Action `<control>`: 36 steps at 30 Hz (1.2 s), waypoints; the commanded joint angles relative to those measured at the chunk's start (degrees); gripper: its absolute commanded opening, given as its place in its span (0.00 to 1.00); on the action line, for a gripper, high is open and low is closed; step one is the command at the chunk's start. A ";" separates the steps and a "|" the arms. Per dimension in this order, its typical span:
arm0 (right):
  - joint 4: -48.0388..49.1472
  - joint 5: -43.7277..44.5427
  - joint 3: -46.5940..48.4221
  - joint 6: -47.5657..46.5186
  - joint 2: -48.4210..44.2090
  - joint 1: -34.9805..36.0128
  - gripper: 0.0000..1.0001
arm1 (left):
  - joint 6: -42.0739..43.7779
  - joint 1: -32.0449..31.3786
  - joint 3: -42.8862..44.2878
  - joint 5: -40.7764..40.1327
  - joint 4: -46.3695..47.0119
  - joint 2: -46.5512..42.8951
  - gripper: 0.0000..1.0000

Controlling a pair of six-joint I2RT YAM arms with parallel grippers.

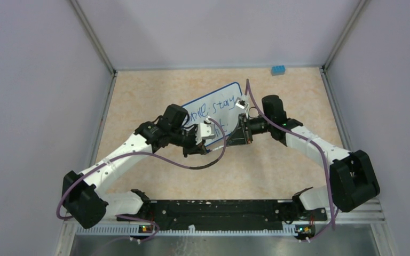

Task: Write a sentence on the whiteboard
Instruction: Insert the whiteboard marker without the cap into the pen cap.

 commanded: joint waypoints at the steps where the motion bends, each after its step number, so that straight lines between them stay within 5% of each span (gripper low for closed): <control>1: 1.01 -0.53 2.75 -1.53 -0.92 0.79 0.00 | 1.24 0.10 1.01 1.76 -0.22 -0.27 0.00; 36: 1.38 0.84 3.21 -2.12 -0.08 1.93 0.00 | -1.03 -0.24 1.04 2.95 1.18 1.16 0.00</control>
